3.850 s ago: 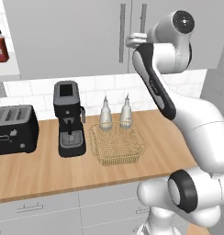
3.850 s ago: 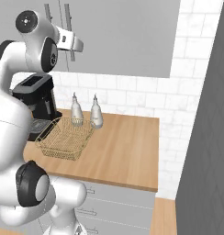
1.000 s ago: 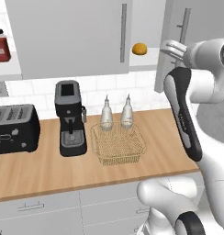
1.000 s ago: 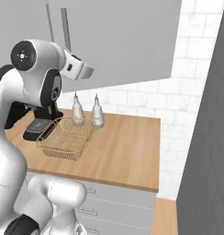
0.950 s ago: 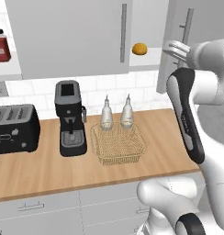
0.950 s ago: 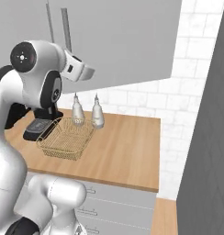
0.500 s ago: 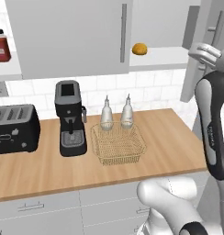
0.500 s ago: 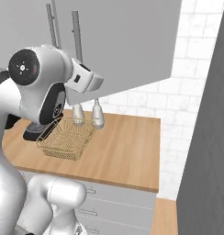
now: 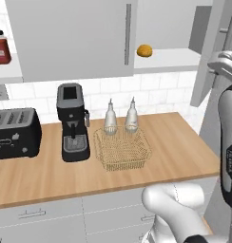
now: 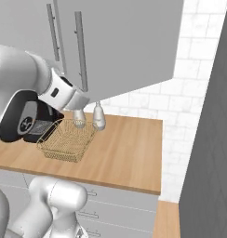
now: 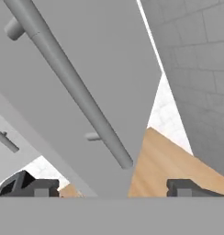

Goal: Open the cabinet, pick up the bread from the cabinet and place it in the basket. Then move the basket to the dining counter.

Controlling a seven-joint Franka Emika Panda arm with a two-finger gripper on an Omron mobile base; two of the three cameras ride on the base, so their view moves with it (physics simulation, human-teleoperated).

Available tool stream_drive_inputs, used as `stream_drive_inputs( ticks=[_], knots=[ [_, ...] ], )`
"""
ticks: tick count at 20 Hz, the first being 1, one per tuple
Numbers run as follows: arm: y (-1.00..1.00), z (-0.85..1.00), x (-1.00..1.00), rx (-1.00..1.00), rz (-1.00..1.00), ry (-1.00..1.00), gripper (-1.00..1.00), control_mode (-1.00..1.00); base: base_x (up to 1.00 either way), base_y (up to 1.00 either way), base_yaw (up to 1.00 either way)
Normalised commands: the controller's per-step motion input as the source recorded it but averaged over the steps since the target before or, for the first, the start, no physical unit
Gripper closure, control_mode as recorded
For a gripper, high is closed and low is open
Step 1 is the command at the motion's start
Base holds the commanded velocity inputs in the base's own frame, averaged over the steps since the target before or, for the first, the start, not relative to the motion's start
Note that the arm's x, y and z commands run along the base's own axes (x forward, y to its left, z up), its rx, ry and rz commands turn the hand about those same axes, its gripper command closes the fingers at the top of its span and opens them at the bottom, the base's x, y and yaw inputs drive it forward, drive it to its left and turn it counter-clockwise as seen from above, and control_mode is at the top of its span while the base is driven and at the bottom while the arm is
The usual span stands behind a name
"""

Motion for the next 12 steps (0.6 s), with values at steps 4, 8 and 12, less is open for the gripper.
stream_drive_inputs(
  ticks=[4,8,12],
  knots=[
    [0.89,-0.06,-0.19,0.16,-0.11,0.08,-1.0,-1.0,0.0,0.0,0.0],
    [1.0,-0.13,0.37,0.21,-0.18,0.02,-1.0,-1.0,0.0,0.0,0.0],
    [0.76,-0.3,0.73,0.21,-0.42,0.0,-1.0,-1.0,0.0,0.0,0.0]
  ],
)
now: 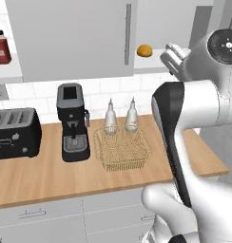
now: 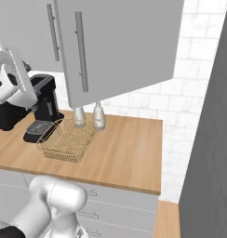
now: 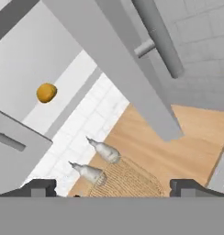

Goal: Open the cabinet, pick up the bread from the cabinet and place it in the basket. Then move the basket to the dining counter.

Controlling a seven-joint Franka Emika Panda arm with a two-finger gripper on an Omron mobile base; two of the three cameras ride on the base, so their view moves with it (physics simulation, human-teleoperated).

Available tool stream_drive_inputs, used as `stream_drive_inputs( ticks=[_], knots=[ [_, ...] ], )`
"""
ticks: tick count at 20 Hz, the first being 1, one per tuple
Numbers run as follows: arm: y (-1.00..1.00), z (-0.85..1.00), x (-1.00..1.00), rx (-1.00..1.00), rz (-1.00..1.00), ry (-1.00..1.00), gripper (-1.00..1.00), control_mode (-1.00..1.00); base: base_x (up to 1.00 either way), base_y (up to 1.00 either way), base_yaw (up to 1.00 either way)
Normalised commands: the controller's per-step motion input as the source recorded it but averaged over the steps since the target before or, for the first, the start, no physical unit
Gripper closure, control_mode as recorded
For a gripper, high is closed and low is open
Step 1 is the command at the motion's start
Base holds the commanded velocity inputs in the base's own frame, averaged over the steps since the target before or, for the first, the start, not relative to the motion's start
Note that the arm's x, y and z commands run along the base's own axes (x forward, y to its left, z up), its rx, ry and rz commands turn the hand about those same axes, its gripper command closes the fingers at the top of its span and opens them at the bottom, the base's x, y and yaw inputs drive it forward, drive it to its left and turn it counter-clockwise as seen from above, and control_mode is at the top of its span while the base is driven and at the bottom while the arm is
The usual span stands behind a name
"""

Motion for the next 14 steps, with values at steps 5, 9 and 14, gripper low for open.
stream_drive_inputs(
  ticks=[5,9,14],
  knots=[
    [0.47,-0.13,0.49,0.15,-0.58,-0.12,-1.0,-1.0,0.0,0.0,0.0],
    [-0.12,-0.03,0.49,0.17,-0.6,-0.16,-1.0,-1.0,0.0,0.0,0.0],
    [-0.68,-0.02,0.39,0.26,-0.37,-0.23,-1.0,-1.0,0.0,0.0,0.0]
  ],
)
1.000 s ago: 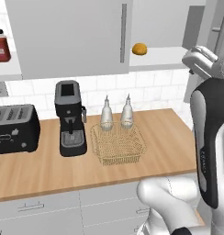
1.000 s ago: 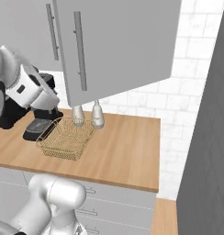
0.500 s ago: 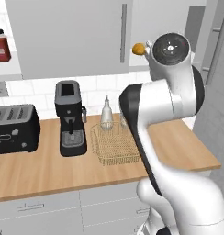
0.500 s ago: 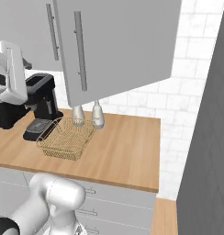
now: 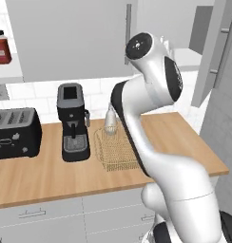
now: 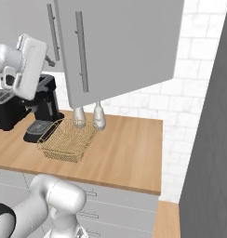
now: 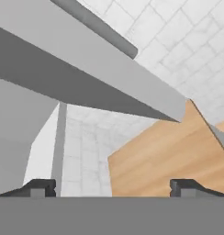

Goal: Open the cabinet, pick up the bread from the cabinet and place it in the basket. Then move the basket to the dining counter.

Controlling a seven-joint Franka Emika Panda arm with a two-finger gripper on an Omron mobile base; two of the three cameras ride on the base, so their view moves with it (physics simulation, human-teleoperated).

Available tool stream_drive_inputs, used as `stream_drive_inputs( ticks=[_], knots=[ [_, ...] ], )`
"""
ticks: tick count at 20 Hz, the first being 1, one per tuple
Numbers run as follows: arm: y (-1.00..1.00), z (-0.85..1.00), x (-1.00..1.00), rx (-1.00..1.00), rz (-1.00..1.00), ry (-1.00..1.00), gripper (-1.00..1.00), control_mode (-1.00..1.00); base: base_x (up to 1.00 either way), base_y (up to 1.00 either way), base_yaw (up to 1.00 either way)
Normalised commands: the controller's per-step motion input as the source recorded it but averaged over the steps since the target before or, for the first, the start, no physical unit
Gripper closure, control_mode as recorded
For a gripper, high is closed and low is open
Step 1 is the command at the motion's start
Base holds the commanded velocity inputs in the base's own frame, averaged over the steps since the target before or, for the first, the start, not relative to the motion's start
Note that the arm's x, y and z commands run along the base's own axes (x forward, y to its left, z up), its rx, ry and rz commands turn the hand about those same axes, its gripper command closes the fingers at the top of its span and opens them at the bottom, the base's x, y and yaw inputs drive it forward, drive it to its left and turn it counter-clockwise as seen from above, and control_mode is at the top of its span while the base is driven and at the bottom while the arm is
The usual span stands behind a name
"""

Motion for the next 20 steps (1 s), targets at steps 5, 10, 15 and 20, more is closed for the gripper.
stream_drive_inputs(
  ticks=[5,10,15,20],
  knots=[
    [-0.44,-0.12,0.6,0.17,-0.29,-0.27,-1.0,-1.0,0.0,0.0,0.0],
    [0.0,-0.18,0.59,0.12,-0.21,-0.2,-1.0,-1.0,0.0,0.0,0.0],
    [-0.51,0.0,0.13,0.1,-0.27,-0.15,-1.0,-1.0,0.0,0.0,0.0],
    [-0.14,-0.02,-0.13,0.08,-0.49,-0.08,-1.0,-1.0,0.0,0.0,0.0]
  ],
)
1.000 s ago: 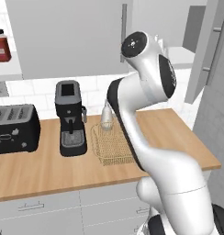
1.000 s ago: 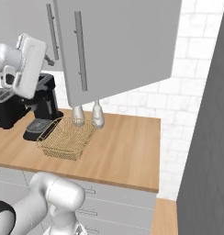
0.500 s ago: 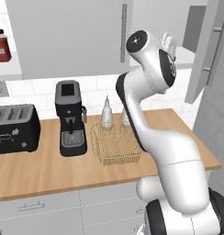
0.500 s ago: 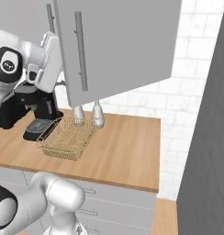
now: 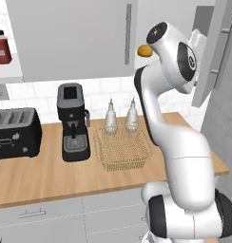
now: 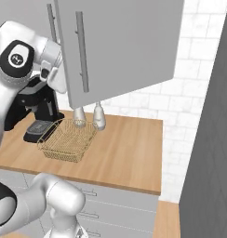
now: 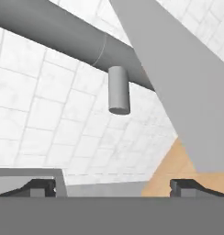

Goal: Open the cabinet, pick up the bread from the cabinet and place it in the basket. Then move the basket to the dining counter.

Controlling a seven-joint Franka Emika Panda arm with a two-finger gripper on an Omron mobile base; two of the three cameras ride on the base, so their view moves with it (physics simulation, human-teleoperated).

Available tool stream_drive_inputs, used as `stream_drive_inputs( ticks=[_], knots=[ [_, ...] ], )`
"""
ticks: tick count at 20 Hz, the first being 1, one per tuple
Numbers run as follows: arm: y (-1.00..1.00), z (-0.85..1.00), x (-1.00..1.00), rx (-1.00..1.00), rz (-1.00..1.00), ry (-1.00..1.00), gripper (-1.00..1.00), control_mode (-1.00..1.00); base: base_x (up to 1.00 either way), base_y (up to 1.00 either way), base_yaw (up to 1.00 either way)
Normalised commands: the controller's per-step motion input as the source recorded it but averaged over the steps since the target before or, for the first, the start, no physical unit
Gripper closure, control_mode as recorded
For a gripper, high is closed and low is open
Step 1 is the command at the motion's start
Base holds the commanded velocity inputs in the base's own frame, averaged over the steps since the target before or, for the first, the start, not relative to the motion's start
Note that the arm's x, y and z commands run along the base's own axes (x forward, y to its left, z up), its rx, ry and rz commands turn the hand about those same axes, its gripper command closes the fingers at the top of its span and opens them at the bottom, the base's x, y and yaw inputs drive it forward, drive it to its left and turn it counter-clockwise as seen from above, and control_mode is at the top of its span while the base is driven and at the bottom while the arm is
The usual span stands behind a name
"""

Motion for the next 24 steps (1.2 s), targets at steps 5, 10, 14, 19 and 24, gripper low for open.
stream_drive_inputs(
  ticks=[5,10,14,19,24],
  knots=[
    [-0.01,0.0,-0.5,0.1,-0.64,-0.09,-1.0,-1.0,0.0,0.0,0.0],
    [-0.51,0.0,-0.15,0.05,-0.58,-0.05,-1.0,-1.0,0.0,0.0,0.0],
    [-1.0,-0.14,0.33,0.0,-0.28,-0.11,-1.0,-1.0,0.0,0.0,0.0],
    [-0.34,-0.24,0.19,0.0,0.05,-0.3,-1.0,-1.0,0.0,0.0,0.0],
    [-0.69,-0.11,0.02,0.03,0.27,-0.23,-1.0,-1.0,0.0,0.0,0.0]
  ],
)
